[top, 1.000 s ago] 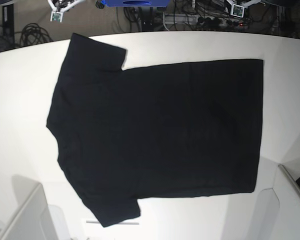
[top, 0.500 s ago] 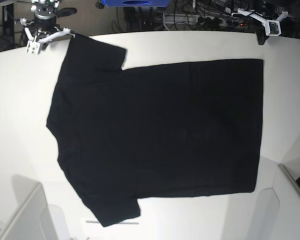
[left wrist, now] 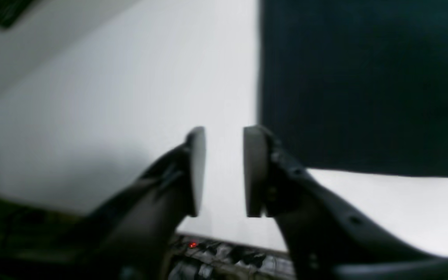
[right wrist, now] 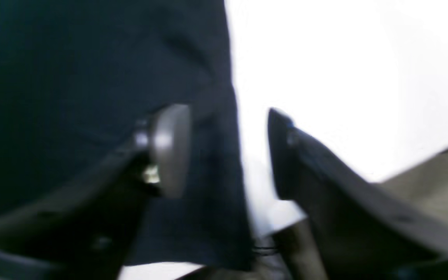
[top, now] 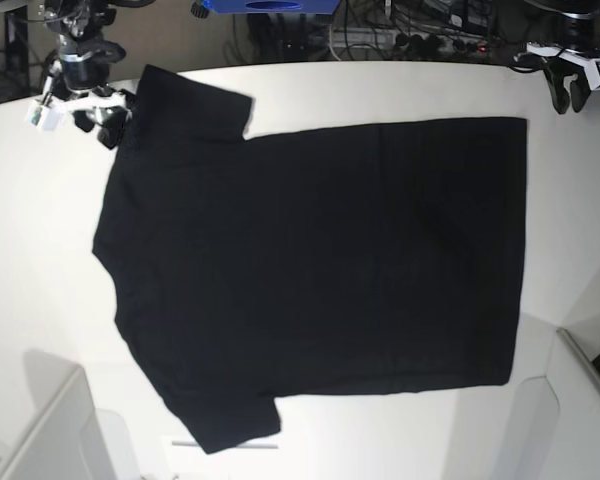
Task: Fold the T-shirt properly
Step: 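Lower both grippers onto the shirt's shoulder corners and grasp them, then lift the shoulder corners and pull them toward the robot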
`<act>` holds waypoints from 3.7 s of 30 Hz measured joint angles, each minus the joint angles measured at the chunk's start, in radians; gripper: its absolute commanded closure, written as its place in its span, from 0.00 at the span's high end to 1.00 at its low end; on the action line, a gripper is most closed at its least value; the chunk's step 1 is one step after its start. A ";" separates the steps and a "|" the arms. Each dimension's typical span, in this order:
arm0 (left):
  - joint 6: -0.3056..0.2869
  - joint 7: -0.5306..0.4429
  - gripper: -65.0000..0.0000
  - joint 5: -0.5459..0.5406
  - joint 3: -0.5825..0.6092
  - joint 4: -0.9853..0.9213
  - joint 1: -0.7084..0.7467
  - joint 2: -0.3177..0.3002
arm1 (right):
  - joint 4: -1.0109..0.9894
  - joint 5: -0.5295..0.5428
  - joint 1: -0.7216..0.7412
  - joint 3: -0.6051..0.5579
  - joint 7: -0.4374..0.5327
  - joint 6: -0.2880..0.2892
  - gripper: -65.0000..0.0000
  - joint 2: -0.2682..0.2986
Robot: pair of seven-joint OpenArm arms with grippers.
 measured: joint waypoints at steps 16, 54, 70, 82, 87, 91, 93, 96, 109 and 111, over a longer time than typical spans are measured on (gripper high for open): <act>-0.167 0.000 0.51 -0.230 -0.008 -0.154 -0.029 -0.006 | -0.243 0.267 0.071 -0.005 -0.085 -0.006 0.64 0.126; -0.399 0.546 0.50 -0.225 -0.308 -0.292 -0.360 0.091 | -0.317 0.153 0.098 -0.097 -0.127 0.158 0.00 0.075; -0.338 0.516 0.50 -0.254 -0.097 -0.333 -0.435 0.092 | -0.317 0.152 0.097 -0.097 -0.127 0.158 0.00 0.075; -0.336 0.533 0.00 -0.245 -0.082 -0.335 -0.449 0.106 | -0.317 0.151 0.098 -0.097 -0.129 0.159 0.00 0.078; -0.335 0.536 0.00 -0.236 -0.081 -0.334 -0.458 0.105 | -0.312 0.149 0.097 -0.096 -0.130 0.159 0.00 0.079; -0.336 0.536 0.00 -0.236 -0.081 -0.331 -0.441 0.099 | -0.291 0.130 0.083 -0.096 -0.138 0.157 0.00 0.080; -0.335 0.538 0.00 -0.234 -0.082 -0.315 -0.422 0.093 | -0.277 0.130 0.064 -0.096 -0.138 0.155 0.00 0.080; -0.327 0.543 0.00 -0.231 -0.082 -0.285 -0.382 0.080 | -0.257 0.126 0.042 -0.096 -0.148 0.148 0.00 0.080; -0.324 0.547 0.00 -0.227 -0.087 -0.177 -0.251 0.067 | -0.143 0.103 -0.098 -0.099 -0.137 0.132 0.00 0.077; -0.325 0.544 0.00 -0.230 -0.087 -0.145 -0.223 0.066 | -0.112 0.102 -0.106 -0.099 -0.137 0.131 0.00 0.077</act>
